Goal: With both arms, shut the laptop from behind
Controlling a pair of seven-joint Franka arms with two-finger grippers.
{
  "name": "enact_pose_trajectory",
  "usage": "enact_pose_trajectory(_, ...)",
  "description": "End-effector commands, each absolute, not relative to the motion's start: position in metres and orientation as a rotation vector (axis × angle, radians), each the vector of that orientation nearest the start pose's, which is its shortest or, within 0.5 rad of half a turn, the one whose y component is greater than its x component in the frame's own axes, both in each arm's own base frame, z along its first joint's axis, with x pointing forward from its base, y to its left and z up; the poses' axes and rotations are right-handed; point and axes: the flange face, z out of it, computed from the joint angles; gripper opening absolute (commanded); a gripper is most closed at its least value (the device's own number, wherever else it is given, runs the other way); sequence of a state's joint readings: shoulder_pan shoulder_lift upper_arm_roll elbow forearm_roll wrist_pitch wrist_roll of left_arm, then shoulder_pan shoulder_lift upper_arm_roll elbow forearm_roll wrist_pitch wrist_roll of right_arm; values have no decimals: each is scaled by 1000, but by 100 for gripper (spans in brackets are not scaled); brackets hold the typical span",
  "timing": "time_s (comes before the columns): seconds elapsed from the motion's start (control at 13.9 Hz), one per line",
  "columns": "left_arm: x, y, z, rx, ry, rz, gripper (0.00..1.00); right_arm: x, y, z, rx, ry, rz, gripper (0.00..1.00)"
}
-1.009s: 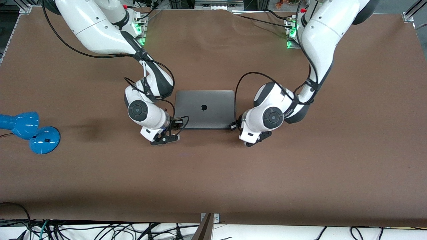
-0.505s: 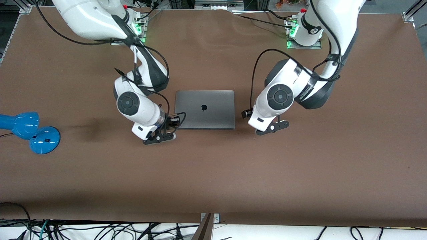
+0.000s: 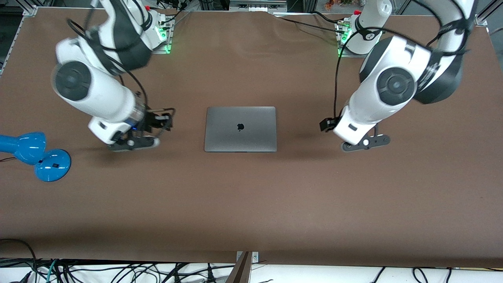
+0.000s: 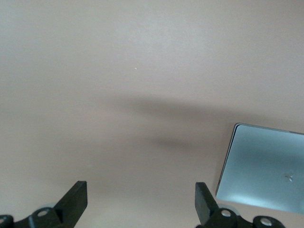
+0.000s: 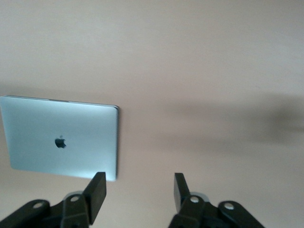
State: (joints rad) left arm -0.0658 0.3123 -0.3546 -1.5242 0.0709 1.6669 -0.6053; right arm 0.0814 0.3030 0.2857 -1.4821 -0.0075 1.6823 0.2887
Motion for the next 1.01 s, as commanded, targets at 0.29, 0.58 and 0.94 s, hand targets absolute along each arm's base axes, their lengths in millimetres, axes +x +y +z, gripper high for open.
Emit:
enact_pose_trajectory(0.29, 576, -178, 538, -3086, -119, 129, 100, 582, 131, 571, -3135, 61, 153, 100)
enact_pose_trajectory(0.58, 563, -155, 565, -3068, -29, 121, 100, 573, 94, 594, -3150, 73, 149, 100)
enact_pose_trajectory(0.94, 536, -111, 581, -3141, 29, 126, 100, 565, 56, 612, -3160, 72, 137, 100)
